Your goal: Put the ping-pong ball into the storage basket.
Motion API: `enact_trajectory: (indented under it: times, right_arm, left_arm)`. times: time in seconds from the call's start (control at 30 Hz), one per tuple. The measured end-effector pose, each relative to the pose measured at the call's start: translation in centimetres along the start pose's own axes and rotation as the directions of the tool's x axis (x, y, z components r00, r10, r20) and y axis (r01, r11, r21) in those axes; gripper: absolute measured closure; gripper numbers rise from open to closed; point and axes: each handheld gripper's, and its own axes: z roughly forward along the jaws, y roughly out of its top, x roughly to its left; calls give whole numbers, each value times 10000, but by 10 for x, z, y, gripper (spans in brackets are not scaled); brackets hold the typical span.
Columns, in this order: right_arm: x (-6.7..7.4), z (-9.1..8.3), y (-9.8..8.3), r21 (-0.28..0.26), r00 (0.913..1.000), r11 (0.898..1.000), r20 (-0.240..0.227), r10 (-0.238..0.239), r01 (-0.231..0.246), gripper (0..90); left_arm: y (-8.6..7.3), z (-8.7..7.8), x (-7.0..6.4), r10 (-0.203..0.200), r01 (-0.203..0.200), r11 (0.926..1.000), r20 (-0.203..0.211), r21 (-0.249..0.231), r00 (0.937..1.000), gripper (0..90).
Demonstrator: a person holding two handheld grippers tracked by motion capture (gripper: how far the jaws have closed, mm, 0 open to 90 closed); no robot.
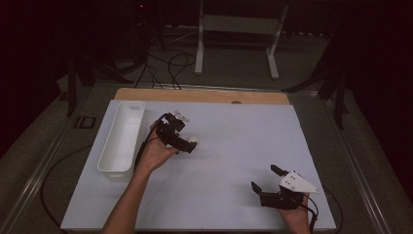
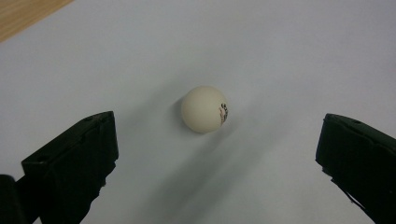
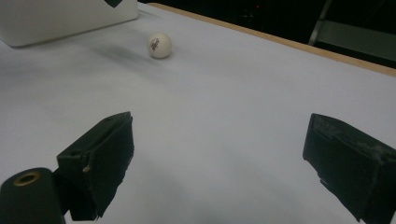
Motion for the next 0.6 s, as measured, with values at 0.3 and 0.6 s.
enact_trajectory:
  times: [0.3,0.6]
  right_arm:
    - [0,1,0,12,10000,10000,-6,59,-59,86]
    - [0,1,0,34,10000,10000,20,77,-77,86]
  left_arm:
    - [1,8,3,-145,144,9997,77,208,9999,0]
    - [7,15,6,-275,263,9980,191,571,9994,0]
